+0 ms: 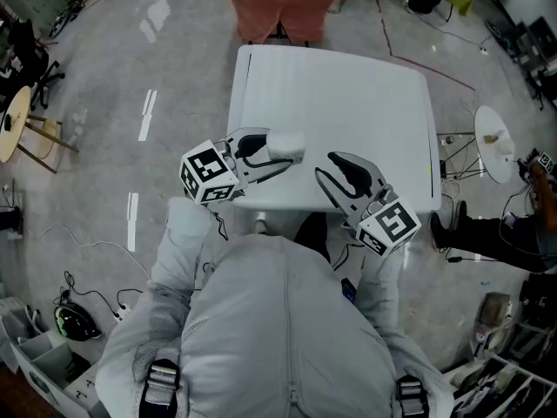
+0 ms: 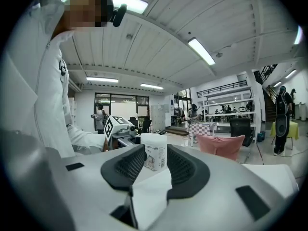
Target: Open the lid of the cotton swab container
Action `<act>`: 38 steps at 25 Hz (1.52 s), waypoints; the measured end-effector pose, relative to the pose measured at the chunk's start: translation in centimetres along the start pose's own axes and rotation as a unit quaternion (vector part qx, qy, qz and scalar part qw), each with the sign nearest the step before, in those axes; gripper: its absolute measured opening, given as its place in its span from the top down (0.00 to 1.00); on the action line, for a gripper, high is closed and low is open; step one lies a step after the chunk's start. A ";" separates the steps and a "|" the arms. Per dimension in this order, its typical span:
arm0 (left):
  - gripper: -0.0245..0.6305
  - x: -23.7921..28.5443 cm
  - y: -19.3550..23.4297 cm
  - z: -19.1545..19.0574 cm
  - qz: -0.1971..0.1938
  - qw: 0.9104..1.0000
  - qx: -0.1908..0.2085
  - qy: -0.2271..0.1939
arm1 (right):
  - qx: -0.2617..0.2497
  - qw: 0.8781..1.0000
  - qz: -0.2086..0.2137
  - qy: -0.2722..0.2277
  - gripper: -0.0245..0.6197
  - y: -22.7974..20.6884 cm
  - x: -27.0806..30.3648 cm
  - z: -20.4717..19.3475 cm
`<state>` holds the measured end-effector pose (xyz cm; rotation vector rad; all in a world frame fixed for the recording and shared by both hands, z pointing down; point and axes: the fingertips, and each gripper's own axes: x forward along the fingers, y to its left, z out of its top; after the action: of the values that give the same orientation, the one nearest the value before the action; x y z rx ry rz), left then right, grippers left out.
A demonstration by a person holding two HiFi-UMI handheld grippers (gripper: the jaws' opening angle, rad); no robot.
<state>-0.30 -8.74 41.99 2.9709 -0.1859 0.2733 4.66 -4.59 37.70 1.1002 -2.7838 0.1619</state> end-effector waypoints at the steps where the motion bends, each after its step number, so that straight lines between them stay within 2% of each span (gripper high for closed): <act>1: 0.60 0.1 -0.3 0.0 -0.008 1.000 0.003 0.002 | -0.003 1.000 0.002 0.002 0.71 0.1 0.0 0.0; 7: 0.60 0.9 -2.7 -0.5 -0.071 0.997 0.025 0.018 | -0.009 1.000 0.028 0.005 0.68 1.2 0.2 0.0; 21: 0.60 0.6 -5.0 -1.2 -0.149 0.987 0.051 0.028 | -0.003 0.996 0.084 0.010 0.63 2.7 1.2 -0.1; 27: 0.60 0.1 -6.1 -1.4 -0.189 0.979 0.066 0.033 | -0.010 0.990 0.137 0.021 0.63 4.8 2.3 -0.6; 33: 0.60 0.2 -5.0 -1.5 -0.193 0.979 0.063 0.031 | -0.001 0.989 0.144 0.016 0.62 4.1 3.5 -0.6; 38: 0.60 0.1 -4.8 -1.6 -0.189 0.979 0.066 0.041 | 0.033 0.988 0.148 0.017 0.62 3.8 3.8 -0.8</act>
<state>0.22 -3.82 42.94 3.0336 0.4197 0.3688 -0.55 -4.26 38.93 0.6811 -2.9138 0.3027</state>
